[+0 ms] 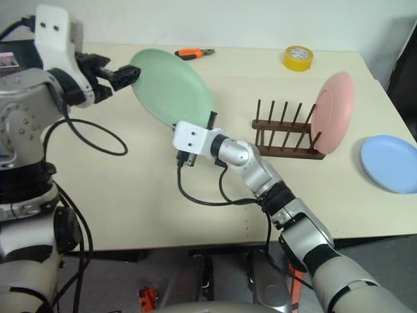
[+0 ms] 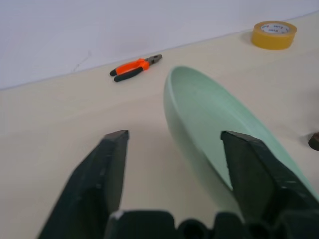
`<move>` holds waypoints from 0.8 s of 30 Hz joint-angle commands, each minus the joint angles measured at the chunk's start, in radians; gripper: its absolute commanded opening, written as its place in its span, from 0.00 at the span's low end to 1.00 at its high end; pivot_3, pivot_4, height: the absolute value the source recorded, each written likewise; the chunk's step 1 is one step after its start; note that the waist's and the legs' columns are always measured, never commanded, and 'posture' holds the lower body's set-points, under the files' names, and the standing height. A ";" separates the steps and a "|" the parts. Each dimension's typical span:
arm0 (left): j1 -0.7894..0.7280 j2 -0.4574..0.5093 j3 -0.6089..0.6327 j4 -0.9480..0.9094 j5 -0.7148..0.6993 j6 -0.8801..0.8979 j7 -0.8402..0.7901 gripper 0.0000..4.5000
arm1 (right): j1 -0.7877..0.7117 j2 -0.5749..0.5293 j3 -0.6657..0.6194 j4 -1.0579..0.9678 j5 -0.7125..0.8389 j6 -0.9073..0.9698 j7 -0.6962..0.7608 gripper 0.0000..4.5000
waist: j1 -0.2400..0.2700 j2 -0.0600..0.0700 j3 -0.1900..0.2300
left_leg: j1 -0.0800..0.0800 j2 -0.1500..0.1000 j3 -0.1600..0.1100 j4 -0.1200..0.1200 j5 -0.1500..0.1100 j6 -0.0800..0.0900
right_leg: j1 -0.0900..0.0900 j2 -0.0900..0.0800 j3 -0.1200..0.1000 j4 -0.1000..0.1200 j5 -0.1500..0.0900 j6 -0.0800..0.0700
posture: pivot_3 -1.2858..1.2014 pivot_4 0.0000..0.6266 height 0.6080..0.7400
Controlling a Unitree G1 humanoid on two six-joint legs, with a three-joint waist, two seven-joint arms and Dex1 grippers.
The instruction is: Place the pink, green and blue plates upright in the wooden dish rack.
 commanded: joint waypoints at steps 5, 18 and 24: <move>-0.006 0.133 0.377 -0.113 -0.243 -0.150 -0.235 0.98 | -0.009 0.001 -0.076 -0.037 0.069 -0.004 0.031 0.00 | -0.006 -0.001 0.001 | 0.000 0.000 0.000 0.000 0.000 0.000 | 0.000 0.000 0.000 0.000 -0.001 -0.001 | 0.52 0.24 1.00; 0.735 0.048 0.551 -0.264 -0.454 -0.363 -0.597 0.98 | -0.287 -0.032 -0.635 -0.246 0.804 0.596 0.080 0.00 | 0.014 -0.002 0.000 | 0.004 0.006 0.001 -0.001 0.001 -0.002 | 0.003 0.001 -0.004 0.001 -0.006 -0.012 | 0.52 0.24 1.00; 0.772 0.093 0.256 -0.268 -0.334 -0.473 -0.622 0.98 | -0.319 -0.201 -0.788 -0.331 0.946 0.845 -0.050 0.00 | 0.032 -0.002 0.000 | 0.004 0.011 0.006 -0.002 0.001 -0.002 | 0.003 0.001 -0.006 -0.004 -0.006 -0.015 | 0.52 0.24 1.00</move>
